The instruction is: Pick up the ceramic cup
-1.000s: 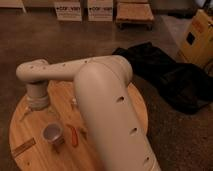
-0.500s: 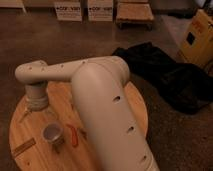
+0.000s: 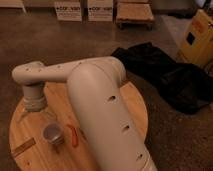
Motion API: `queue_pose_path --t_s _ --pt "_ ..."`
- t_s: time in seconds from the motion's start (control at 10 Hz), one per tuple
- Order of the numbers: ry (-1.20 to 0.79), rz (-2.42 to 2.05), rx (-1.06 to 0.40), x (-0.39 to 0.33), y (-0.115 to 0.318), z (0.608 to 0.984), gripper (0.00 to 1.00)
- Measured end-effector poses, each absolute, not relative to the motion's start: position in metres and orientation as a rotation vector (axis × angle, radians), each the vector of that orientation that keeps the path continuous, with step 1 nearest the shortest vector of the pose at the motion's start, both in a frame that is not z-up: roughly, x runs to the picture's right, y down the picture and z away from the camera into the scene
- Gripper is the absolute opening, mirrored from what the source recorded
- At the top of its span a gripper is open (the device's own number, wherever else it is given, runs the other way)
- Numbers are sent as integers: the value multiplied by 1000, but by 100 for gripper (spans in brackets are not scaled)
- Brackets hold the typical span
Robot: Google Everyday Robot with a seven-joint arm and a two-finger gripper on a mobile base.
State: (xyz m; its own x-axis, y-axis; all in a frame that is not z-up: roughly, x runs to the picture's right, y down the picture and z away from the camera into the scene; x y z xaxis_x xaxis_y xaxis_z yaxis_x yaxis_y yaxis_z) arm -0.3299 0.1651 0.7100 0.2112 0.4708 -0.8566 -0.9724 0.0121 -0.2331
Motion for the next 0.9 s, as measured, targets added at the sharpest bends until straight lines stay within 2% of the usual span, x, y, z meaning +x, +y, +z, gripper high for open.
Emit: queue_pose_path --t_s 0.9 --pt "646 1220 -975 -339 168 702 90"
